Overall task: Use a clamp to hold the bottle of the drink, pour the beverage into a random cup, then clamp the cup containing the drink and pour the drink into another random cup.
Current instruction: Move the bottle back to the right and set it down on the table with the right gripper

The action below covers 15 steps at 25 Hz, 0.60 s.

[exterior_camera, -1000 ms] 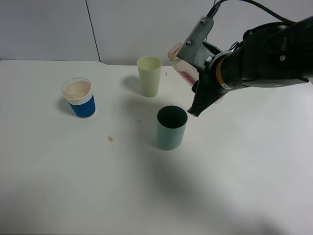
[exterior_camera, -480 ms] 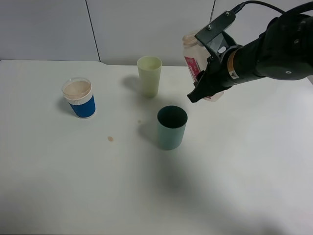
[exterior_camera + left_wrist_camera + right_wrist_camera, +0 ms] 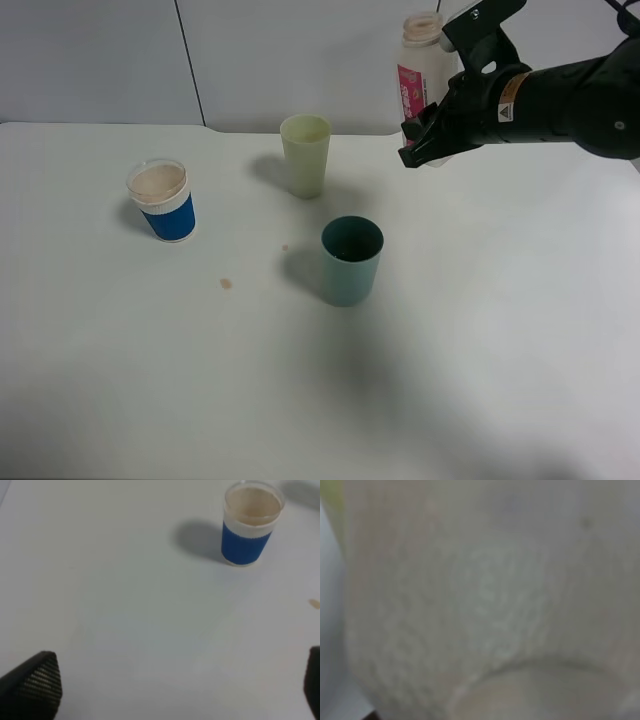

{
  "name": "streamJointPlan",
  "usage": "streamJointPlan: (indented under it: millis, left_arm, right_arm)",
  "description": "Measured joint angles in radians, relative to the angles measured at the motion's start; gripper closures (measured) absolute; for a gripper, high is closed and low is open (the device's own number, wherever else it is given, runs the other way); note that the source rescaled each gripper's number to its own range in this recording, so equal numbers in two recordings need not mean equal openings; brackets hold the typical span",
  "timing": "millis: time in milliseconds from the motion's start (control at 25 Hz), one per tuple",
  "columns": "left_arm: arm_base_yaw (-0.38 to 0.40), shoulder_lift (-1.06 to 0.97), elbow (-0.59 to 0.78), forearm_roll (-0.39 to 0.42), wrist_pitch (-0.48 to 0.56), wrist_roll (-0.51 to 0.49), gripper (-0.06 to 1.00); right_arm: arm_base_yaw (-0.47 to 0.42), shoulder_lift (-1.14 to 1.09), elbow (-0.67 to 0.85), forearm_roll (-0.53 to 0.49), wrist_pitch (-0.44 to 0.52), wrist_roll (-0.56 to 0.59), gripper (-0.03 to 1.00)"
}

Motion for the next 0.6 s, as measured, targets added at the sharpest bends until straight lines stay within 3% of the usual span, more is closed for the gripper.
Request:
streamJointPlan:
  millis: [120, 320, 600]
  left_arm:
    - [0.0, 0.0, 0.0, 0.0, 0.0, 0.0, 0.01]
    - [0.0, 0.0, 0.0, 0.0, 0.0, 0.0, 0.01]
    - [0.0, 0.0, 0.0, 0.0, 0.0, 0.0, 0.01]
  right_arm:
    - [-0.01, 0.0, 0.089, 0.12, -0.193, -0.113, 0.97]
    - [-0.014, 0.002, 0.223, 0.307, -0.387, -0.306, 0.97]
    - [-0.014, 0.066, 0.282, 0.404, -0.565, -0.341, 0.97]
